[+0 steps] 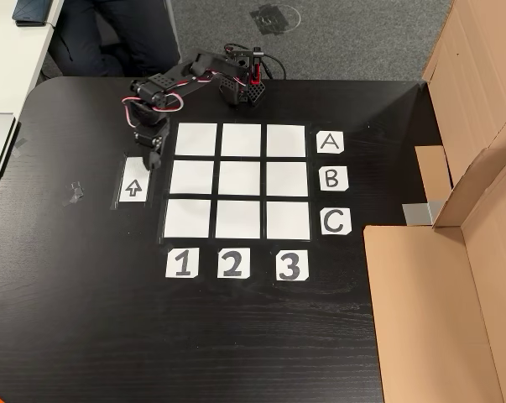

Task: Pick up a new token and place it in the grid on square A2.

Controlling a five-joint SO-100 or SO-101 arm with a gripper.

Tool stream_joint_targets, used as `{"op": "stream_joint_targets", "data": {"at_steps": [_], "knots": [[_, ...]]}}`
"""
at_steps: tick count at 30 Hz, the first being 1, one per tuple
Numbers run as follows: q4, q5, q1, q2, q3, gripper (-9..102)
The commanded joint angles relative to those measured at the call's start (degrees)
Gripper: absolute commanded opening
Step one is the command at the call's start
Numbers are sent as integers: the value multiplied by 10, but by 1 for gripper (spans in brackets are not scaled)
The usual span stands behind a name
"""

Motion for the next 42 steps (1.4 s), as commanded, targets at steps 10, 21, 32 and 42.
{"op": "stream_joint_targets", "data": {"at_steps": [10,21,32,42], "knots": [[1,-2,-121,270,212,13],[-12,-29,-261,507,491,13],[-76,-104,-307,648,746,13],[-135,-143,-330,797,927,13]]}}
